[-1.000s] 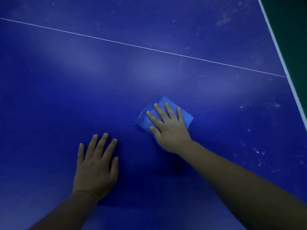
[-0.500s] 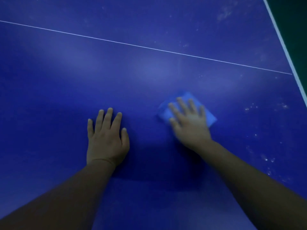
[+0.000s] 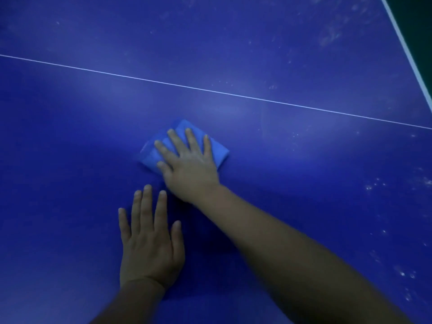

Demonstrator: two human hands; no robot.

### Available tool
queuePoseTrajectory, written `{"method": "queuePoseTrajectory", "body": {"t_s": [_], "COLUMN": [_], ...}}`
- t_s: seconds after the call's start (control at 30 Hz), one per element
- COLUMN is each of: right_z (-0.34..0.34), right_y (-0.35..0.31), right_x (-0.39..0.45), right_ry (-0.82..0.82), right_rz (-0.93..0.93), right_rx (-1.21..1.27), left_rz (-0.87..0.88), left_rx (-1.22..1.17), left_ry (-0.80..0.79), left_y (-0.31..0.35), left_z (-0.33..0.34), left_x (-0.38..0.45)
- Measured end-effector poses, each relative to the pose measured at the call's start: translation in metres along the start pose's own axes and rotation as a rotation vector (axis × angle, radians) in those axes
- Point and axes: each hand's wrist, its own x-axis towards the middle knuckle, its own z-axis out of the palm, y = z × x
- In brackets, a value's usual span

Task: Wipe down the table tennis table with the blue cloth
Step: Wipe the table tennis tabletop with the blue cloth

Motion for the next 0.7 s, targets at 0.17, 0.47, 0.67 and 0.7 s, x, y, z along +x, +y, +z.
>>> {"method": "queuePoseTrajectory", "body": {"t_s": [0.17, 0.47, 0.67, 0.7], "right_z": [-0.037, -0.029, -0.058, -0.059], "right_y": [0.187, 0.154, 0.260, 0.259], "right_x": [-0.027, -0.056, -0.081, -0.083], "right_ry": [0.043, -0.031, 0.044, 0.051], "right_rz": [0.646, 0.353, 0.989, 1.041], "right_rx": [-0.135, -0.084, -0.027, 0.012], "left_rz": [0.049, 0.028, 0.038, 0.040], "left_rx": [0.056, 0.076, 0.087, 0.082], "left_ry": [-0.088, -0.158, -0.151, -0.153], "left_y": [-0.001, 0.004, 0.003, 0.003], "left_z": [0.001, -0.003, -0.003, -0.003], "left_x": [0.001, 0.004, 0.004, 0.005]}}
